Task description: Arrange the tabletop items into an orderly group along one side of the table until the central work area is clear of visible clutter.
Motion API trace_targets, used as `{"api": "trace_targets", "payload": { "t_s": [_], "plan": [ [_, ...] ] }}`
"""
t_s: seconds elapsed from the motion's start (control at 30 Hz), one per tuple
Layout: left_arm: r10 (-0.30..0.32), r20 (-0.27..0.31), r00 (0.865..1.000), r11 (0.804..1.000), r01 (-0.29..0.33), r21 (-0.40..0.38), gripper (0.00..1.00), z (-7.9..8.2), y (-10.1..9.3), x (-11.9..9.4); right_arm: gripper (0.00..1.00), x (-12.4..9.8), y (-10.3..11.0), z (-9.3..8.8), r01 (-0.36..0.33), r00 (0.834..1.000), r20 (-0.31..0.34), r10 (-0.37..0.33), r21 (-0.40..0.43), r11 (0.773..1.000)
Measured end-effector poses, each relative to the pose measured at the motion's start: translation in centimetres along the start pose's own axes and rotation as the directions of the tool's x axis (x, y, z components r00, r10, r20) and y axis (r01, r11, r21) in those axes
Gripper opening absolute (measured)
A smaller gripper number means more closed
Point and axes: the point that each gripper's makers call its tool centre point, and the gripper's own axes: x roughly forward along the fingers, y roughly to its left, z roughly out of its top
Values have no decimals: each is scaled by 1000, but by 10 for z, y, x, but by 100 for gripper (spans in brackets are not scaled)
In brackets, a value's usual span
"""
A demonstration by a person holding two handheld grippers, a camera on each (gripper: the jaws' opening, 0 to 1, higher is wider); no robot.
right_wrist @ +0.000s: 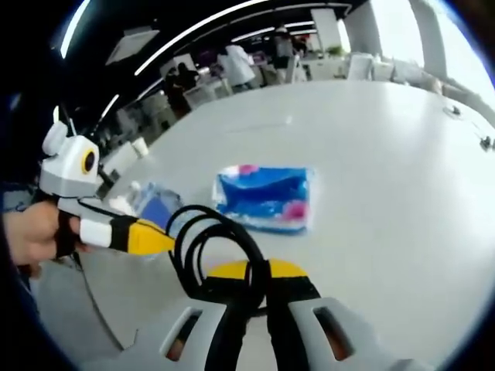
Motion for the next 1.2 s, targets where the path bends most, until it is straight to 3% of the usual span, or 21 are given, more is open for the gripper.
{"api": "trace_targets", "payload": {
  "t_s": [0.5, 0.83, 0.93, 1.2],
  "plan": [
    [43, -18, 999, 999, -44, -24, 0, -4, 11, 12, 4, 21, -7, -12, -23, 998, -61, 21, -28, 999],
    [64, -45, 997, 998, -64, 5, 3, -15, 20, 16, 4, 32, -2, -18, -37, 996, -81, 32, -55, 998],
    [84, -69, 994, 995, -80, 54, 3, -19, 21, 16, 5, 33, 1, -21, -35, 995, -93, 26, -94, 995],
    [100, -88, 991, 994, -95, 56, 2, -26, 26, 18, 5, 35, 2, -21, -42, 996, -86, 31, -123, 992]
  ]
}}
